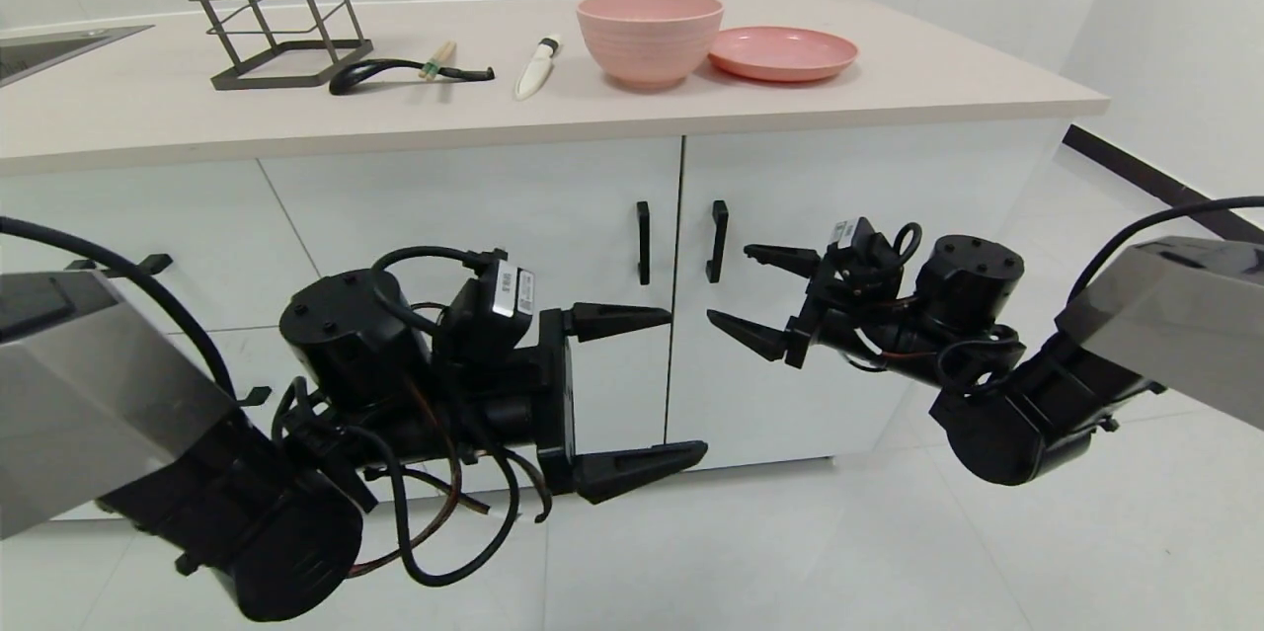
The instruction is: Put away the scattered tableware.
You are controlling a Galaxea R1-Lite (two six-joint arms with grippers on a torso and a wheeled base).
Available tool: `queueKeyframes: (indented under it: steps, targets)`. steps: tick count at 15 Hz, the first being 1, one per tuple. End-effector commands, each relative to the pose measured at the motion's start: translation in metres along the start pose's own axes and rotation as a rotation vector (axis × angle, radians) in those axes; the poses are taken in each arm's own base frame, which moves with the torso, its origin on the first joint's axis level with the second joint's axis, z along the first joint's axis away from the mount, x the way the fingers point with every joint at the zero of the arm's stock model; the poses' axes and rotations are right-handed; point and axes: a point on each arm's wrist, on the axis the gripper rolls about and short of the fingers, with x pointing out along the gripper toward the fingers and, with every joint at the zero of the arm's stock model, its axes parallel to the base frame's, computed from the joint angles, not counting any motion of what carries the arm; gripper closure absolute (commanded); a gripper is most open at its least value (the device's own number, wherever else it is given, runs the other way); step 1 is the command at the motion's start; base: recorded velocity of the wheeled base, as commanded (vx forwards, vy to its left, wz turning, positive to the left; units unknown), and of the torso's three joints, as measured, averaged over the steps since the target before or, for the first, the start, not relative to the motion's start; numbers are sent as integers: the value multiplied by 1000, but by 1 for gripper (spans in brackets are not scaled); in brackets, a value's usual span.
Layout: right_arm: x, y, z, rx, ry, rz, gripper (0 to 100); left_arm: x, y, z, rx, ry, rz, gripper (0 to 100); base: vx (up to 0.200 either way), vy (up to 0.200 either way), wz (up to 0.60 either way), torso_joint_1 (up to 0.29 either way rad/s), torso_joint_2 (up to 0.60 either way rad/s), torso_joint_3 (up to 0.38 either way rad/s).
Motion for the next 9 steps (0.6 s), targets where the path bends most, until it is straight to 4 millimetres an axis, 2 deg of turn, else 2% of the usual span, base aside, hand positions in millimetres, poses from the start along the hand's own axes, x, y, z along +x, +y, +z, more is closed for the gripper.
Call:
queueKeyframes:
  steps: [1,2,5,9]
  targets:
    - [3,-7,-10,0,4,-10,0,10,11,-3,10,-11,33,0,0,0,0,0,0,0]
    - [7,-11,-15,-3,0,-13,0,13,18,0,19,-19,97,0,0,0,0,0,0,0]
    - [19,-19,-23,-19,-25,19,0,14,28,5,17,-45,130,0,0,0,0,0,0,0]
    - [35,-27,-30,-51,-66,52,0,15,31,0,32,-58,9,0,0,0,0,0,0,0]
